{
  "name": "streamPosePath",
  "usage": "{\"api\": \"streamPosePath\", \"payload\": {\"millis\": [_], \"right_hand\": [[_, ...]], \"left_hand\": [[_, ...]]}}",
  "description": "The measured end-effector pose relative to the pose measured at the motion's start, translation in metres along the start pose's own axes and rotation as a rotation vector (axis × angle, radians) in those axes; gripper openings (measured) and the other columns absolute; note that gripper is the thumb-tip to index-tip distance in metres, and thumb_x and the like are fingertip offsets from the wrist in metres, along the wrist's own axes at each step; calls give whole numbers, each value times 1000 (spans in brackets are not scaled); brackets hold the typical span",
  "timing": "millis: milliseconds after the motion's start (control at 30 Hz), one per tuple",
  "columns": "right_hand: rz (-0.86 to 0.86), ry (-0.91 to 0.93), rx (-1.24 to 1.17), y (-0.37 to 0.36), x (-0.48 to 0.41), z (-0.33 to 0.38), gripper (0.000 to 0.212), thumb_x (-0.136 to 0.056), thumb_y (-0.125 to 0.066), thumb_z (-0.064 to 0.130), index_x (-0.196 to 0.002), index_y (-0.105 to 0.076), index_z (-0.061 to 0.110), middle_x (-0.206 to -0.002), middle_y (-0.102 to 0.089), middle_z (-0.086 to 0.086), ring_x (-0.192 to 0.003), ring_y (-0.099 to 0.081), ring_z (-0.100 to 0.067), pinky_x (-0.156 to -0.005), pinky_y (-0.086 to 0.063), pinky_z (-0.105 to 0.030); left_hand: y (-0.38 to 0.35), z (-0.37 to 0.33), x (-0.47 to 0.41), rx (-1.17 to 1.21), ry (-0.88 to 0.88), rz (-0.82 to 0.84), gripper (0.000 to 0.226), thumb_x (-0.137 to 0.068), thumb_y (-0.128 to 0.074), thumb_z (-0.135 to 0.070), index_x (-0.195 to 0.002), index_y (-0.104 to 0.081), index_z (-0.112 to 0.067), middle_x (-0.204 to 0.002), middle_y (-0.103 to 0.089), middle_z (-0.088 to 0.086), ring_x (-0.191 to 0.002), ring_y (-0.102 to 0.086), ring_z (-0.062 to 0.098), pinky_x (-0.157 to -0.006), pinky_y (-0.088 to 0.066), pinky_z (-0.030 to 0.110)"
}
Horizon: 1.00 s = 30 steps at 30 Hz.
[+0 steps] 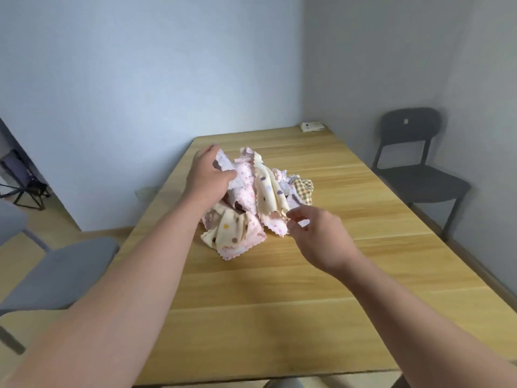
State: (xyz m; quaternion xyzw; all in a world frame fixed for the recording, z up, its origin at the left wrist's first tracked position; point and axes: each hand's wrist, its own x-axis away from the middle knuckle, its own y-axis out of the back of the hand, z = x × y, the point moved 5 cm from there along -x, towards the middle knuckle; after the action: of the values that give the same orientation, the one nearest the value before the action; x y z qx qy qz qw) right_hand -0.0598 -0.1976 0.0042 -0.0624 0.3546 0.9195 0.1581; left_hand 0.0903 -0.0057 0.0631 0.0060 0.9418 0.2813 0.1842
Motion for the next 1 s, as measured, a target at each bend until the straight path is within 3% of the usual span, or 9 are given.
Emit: {"api": "streamPosePath", "payload": {"millis": [67, 133, 300, 433, 500, 633, 733, 867, 1000], "right_hand": [[-27, 4, 14, 5, 7, 10, 27, -99, -56, 26, -122, -68, 20, -114, -72, 7, -93, -67, -13, -68, -47, -24], [-49, 18, 32, 10, 15, 23, 27, -98, -56, 26, -122, -68, 19, -114, -72, 8, -94, -67, -13, -72, -49, -24], [-80, 81, 64, 14, 23, 51, 28, -98, -57, 25, -123, -68, 19, -116, -71, 8, -96, -67, -13, -75, -44, -22], [-171, 107, 31, 27, 26, 65, 23, -97, -57, 26, -118, -68, 23, -112, -69, 10, -92, -64, -10, -74, -44, -20], [-218, 122, 24, 34, 28, 70, 20, -98, -57, 28, -116, -67, 26, -111, -67, 12, -87, -61, -2, -66, -40, -8], [-293, 173, -87, 46, 35, 74, 14, -97, -60, 32, -112, -59, 29, -114, -62, 11, -97, -59, 0, -67, -48, -10], [-353, 193, -91, 54, 40, 71, 36, -93, -68, 38, -123, -54, 26, -122, -57, 13, -108, -56, -4, -86, -48, -24], [-221, 101, -173, 55, 39, 62, 53, -87, -74, 42, -133, -50, 28, -121, -61, 14, -104, -62, -2, -82, -51, -19], [-133, 6, -264, 46, 38, 50, 41, -88, -75, 39, -121, -55, 27, -105, -70, 6, -76, -71, -6, -64, -57, -24]], "left_hand": [[16, -20, 3, 39, -109, 6, 75, -87, -68, -11, -155, -39, -19, -159, -30, -13, -105, -66, 8, -106, -46, 33], [29, -37, 14, 62, -184, -12, 72, -87, -67, -8, -153, -43, -20, -155, -34, -16, -85, -67, 4, -101, -50, 34], [56, -66, 36, 171, -333, -130, 51, -85, -73, -22, -135, -64, -28, -127, -55, -25, -95, -63, 4, -96, -53, 30], [60, -80, 53, 335, -299, -42, 26, -85, -80, -29, -110, -77, -32, -104, -74, -15, -94, -67, 3, -91, -53, 22], [56, -83, 59, 444, -261, 2, 18, -80, -83, -27, -96, -78, -32, -89, -75, -12, -84, -67, 8, -84, -52, 22], [46, -89, 70, 587, -194, 144, 32, -68, -83, -9, -92, -73, -27, -104, -71, -5, -85, -66, 14, -82, -57, 35], [32, -87, 77, 603, -143, 312, 38, -65, -74, -2, -94, -75, -27, -111, -69, -1, -86, -69, 16, -77, -57, 45], [15, -85, 84, 578, -159, 497, 43, -70, -68, 4, -101, -79, -23, -105, -75, 1, -99, -71, 18, -85, -57, 37], [-1, -84, 88, 486, -171, 517, 35, -85, -66, 8, -103, -77, -20, -94, -77, -7, -90, -71, 7, -72, -53, 21]]}}
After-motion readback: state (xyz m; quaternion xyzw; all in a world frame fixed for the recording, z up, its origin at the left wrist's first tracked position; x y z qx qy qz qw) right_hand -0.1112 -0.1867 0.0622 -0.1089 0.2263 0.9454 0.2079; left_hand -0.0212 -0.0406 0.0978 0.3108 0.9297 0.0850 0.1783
